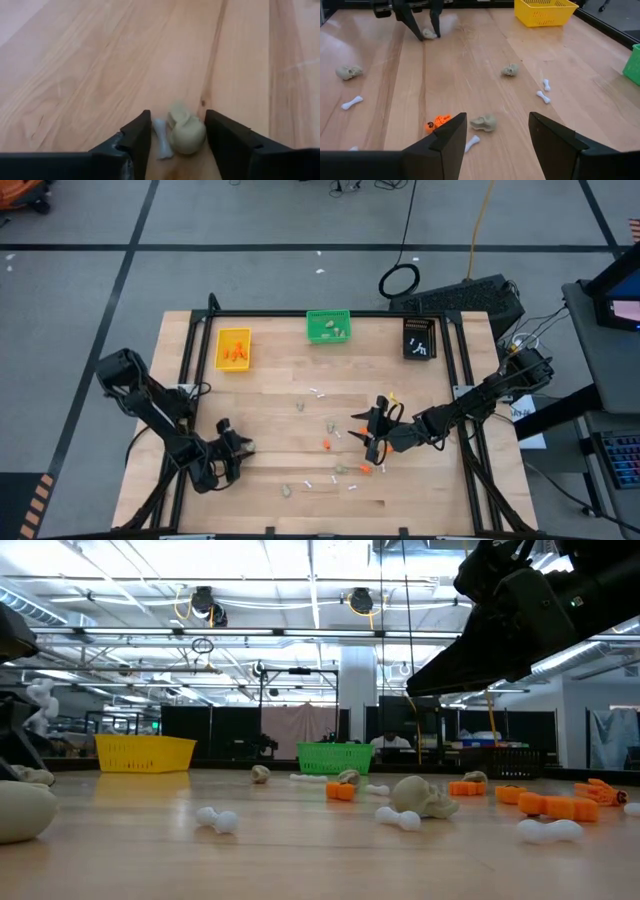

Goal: Sort Halloween decoration
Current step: Put the gray skull toy into the green bin

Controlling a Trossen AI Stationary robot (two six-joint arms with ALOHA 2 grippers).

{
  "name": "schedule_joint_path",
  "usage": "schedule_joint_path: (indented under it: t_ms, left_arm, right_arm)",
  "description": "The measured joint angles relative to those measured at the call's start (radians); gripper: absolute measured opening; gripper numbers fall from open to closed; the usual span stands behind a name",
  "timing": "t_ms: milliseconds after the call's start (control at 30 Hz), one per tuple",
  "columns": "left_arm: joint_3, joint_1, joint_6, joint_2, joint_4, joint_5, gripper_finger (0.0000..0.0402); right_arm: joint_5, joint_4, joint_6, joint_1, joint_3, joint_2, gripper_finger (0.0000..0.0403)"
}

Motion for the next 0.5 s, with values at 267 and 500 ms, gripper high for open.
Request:
schedule_joint_path:
  t_ms: [267, 500]
  left_arm:
    - [0.001, 0.0, 0.007, 0.005, -0.001, 0.008, 0.0109]
    - [0.01, 0.001, 0.02, 0.008, -0.006, -0.003, 0.0085]
  right_arm:
    - [0.0, 0.0, 0.0, 0.0, 0.0, 0.0, 0.0199]
    - [0.001, 0.001, 0.0, 0.0, 0.0, 0.0, 0.0199]
